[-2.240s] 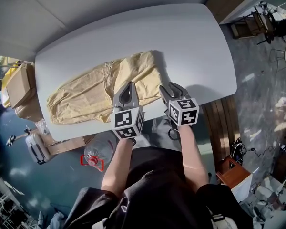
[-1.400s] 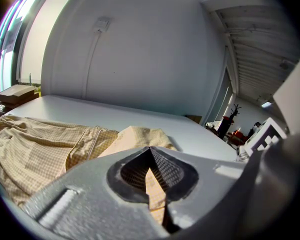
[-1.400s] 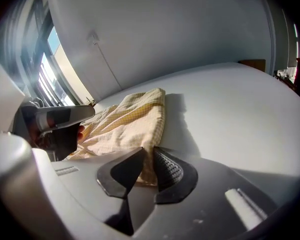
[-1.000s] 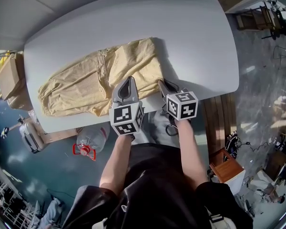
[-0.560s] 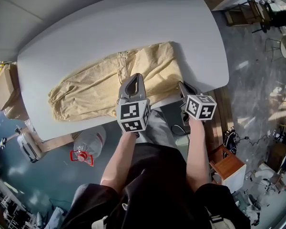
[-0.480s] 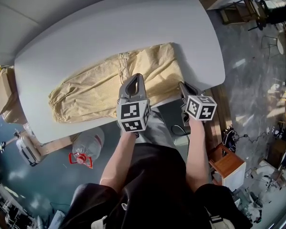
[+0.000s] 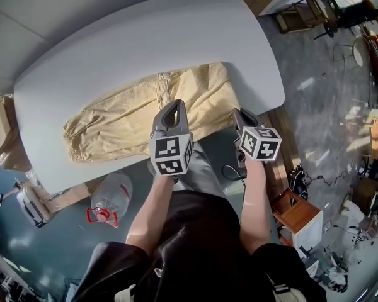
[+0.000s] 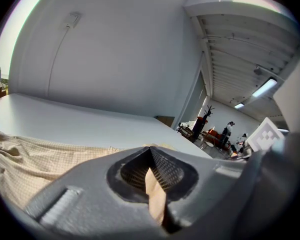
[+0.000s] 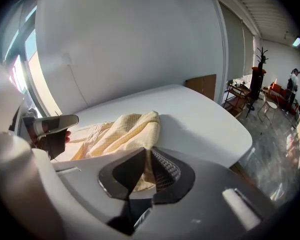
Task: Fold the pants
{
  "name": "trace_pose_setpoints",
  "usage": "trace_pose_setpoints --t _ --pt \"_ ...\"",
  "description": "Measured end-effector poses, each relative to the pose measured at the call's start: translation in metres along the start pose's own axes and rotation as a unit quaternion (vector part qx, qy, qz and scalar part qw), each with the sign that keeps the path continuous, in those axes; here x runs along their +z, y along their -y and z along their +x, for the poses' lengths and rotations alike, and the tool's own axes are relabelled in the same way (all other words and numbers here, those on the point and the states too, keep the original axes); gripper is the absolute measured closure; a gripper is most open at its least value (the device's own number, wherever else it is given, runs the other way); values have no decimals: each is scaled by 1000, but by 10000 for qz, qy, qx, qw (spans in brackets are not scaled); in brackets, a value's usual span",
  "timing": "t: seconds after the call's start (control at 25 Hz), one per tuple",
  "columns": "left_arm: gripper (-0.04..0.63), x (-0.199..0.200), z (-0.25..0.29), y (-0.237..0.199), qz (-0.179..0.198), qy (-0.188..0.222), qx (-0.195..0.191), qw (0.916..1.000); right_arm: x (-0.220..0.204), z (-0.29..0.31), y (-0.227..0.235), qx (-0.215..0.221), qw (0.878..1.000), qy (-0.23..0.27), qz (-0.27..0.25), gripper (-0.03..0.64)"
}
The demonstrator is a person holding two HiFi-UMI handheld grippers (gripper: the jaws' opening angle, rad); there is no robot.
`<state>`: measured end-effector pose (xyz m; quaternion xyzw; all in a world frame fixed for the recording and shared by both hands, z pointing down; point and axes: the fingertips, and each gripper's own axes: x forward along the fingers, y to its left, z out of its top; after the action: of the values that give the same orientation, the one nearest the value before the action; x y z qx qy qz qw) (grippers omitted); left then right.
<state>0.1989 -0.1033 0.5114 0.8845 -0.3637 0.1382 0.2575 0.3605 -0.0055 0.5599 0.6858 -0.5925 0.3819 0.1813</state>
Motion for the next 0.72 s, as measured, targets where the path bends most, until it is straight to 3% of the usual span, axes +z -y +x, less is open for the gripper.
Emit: trace_pose_setpoints --t 0.44,0.72 --pt "592 33 -83 -61 90 611 609 9962 69 -23 -102 251 9935 640 -911 575" --pt "592 72 -158 -102 157 1295 1039 9860 100 -32 -207 725 9787 986 -1648 576"
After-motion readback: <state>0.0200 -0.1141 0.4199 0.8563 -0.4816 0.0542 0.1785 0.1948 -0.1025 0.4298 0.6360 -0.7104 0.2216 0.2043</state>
